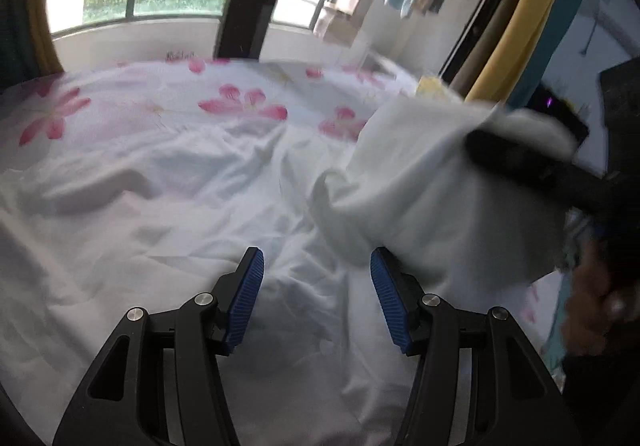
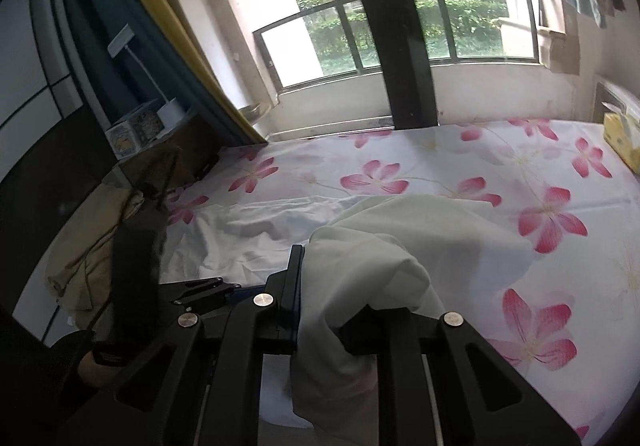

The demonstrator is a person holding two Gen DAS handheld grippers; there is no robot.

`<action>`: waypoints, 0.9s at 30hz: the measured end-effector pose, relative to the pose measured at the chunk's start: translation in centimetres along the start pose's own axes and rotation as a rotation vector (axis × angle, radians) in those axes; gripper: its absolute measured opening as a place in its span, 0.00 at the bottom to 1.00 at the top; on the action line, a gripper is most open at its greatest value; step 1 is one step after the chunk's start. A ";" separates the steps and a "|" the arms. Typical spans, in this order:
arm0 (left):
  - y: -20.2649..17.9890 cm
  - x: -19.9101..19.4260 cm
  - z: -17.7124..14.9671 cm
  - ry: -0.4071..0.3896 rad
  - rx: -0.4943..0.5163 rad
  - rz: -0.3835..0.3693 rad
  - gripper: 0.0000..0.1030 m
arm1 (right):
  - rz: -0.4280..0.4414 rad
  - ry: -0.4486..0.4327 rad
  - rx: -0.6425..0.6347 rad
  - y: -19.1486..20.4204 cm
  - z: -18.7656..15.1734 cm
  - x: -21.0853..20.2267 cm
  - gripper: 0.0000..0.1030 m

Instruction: Fold large clothes

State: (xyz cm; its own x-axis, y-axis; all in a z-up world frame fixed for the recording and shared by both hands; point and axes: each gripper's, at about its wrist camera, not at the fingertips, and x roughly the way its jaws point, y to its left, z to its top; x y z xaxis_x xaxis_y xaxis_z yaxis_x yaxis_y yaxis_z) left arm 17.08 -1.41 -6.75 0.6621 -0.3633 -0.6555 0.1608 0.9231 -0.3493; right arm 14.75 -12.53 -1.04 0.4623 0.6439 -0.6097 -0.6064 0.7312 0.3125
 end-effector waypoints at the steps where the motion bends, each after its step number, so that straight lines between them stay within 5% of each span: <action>1: 0.5 -1.2 0.1 -0.032 -0.007 0.005 0.57 | 0.003 0.012 -0.012 0.4 0.1 0.4 0.14; 15: 9.3 -10.6 -2.0 -0.227 -0.205 0.168 0.57 | 0.064 0.096 -0.134 6.6 0.2 6.1 0.14; 27: 14.2 -14.8 -4.4 -0.255 -0.284 0.279 0.57 | 0.157 0.257 -0.288 13.8 -3.5 11.6 0.15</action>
State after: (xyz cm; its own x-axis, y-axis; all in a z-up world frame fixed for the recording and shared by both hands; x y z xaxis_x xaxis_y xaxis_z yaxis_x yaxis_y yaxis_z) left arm 6.34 16.48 -4.98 0.8157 -0.0314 -0.5776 -0.2315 0.8974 -0.3757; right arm 9.49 4.24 -6.29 0.1958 0.6388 -0.7440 -0.8299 0.5122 0.2214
